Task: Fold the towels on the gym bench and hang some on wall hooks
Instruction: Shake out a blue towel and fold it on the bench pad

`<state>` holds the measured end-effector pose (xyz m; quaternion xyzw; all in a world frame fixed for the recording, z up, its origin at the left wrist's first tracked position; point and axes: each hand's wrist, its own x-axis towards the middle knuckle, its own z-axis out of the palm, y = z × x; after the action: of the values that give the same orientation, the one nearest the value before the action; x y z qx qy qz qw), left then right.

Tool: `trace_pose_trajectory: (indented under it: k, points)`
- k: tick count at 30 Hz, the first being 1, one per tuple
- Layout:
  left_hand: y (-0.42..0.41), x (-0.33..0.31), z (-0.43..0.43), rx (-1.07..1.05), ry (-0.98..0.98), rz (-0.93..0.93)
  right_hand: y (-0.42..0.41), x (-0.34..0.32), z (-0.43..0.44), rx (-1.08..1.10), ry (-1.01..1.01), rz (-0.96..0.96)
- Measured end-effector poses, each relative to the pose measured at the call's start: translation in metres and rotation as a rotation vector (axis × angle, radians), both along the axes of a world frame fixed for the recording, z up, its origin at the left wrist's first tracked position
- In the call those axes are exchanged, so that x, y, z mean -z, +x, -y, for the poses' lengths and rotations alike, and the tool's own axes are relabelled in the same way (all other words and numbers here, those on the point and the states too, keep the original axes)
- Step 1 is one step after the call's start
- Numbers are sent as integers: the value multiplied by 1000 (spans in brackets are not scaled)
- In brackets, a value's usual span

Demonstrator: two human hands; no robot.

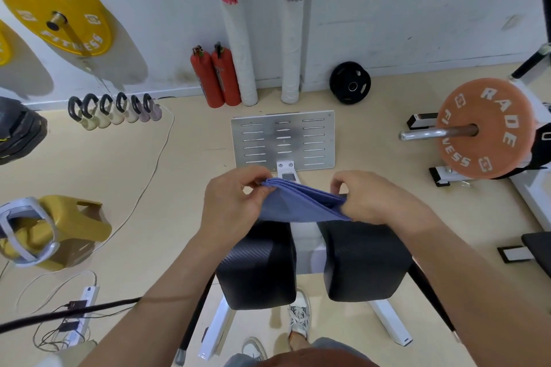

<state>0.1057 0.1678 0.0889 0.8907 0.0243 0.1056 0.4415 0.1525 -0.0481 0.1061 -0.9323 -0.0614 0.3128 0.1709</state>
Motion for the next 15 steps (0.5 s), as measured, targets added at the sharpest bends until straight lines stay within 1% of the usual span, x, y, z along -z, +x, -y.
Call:
trace_pose_trajectory:
  k: [2, 3, 5, 7, 9, 13, 15]
  points:
    - [5, 3, -3, -26, -19, 3, 14, -10, 5, 165, 212, -165]
    - [10, 3, -5, -41, -41, -13, 21, -15, 7, 250, 318, -208]
    - [23, 4, -10, -72, -144, -93, 37, -21, 11, 341, 448, -213]
    - [38, 3, -11, -74, -287, -182, 52, -23, 8, 346, 465, -184]
    - [51, -1, -14, -71, -360, -205, 66, -25, 1, 344, 466, -130]
    - [81, -11, -27, -107, -345, -111, 93, -33, -15, 400, 569, -92]
    - [97, -17, -33, -117, -339, -45, 106, -35, -24, 438, 622, -20]
